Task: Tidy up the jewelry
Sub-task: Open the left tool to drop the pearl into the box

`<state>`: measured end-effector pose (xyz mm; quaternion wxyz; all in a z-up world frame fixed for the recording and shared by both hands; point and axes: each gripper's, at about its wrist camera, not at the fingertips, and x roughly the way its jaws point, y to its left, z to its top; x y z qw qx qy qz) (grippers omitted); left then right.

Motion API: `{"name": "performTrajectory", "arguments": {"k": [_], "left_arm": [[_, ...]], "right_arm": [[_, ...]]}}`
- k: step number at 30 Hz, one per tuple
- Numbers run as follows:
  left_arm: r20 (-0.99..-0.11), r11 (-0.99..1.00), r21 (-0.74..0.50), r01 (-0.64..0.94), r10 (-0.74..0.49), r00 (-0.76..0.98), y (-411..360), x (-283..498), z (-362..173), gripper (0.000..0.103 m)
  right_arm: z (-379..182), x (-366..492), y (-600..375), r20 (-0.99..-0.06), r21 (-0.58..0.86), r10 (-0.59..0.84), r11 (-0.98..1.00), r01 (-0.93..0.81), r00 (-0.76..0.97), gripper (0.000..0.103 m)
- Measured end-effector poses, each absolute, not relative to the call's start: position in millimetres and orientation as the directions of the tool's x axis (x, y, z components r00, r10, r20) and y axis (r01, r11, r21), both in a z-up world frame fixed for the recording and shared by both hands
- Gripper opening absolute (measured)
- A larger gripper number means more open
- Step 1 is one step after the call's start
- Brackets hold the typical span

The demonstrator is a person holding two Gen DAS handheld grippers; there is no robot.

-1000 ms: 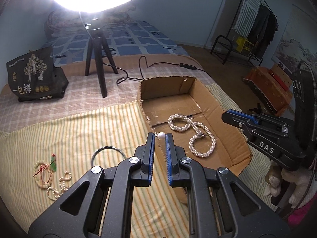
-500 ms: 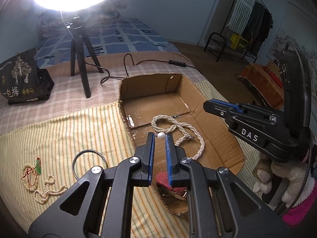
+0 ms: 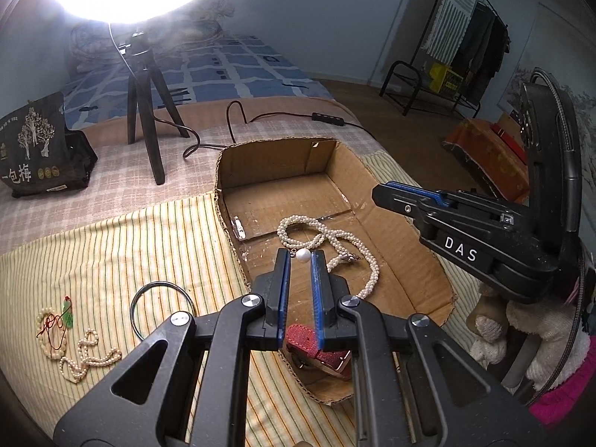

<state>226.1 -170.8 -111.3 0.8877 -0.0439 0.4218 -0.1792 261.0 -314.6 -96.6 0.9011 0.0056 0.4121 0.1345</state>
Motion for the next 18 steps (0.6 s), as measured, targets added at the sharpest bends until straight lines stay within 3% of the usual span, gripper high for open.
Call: {"name": "performTrajectory", "arguments": {"k": [2,3,4,5,6,7,10,13,18], "left_arm": [[-0.734,0.931,-0.229,0.283,-0.356,0.578,-171.5,225.7,-111.2,0.009],[-0.736,0.932,-0.228,0.281,-0.354,0.576,-171.6,225.7,-111.4,0.01],[-0.738,0.932,-0.23,0.281,-0.355,0.574,-171.1,226.3,-112.0,0.021],[-0.739,0.932,-0.23,0.28,-0.355,0.573,-170.8,226.3,-111.9,0.043],[-0.738,0.933,-0.23,0.277,-0.353,0.576,-170.2,226.4,-111.9,0.052],[-0.727,0.935,-0.23,0.27,-0.35,0.591,-168.6,225.0,-110.6,0.061],[-0.72,0.937,-0.221,0.271,-0.344,0.602,-168.0,224.1,-107.8,0.061],[-0.72,0.938,-0.225,0.263,-0.342,0.603,-166.0,224.3,-107.6,0.061],[-0.728,0.942,-0.217,0.256,-0.331,0.601,-164.3,224.2,-108.8,0.062]], "right_arm": [[-96.4,260.5,-315.4,-0.74,0.12,0.246,0.964,-0.237,0.626,0.008],[-96.2,260.8,-315.3,-0.741,0.118,0.244,0.965,-0.236,0.626,0.013],[-96.3,260.2,-315.3,-0.741,0.115,0.24,0.965,-0.234,0.627,0.019],[-96.1,259.6,-315.3,-0.74,0.112,0.236,0.967,-0.231,0.629,0.034],[-95.7,259.0,-315.6,-0.737,0.109,0.233,0.967,-0.228,0.635,0.045],[-94.6,258.0,-315.9,-0.73,0.107,0.23,0.968,-0.225,0.644,0.047],[-92.6,258.1,-316.7,-0.728,0.101,0.219,0.971,-0.215,0.65,0.048],[-91.9,258.0,-319.1,-0.724,0.084,0.188,0.979,-0.186,0.663,0.068],[-90.8,257.8,-322.1,-0.725,0.081,0.173,0.983,-0.167,0.667,0.07]]}}
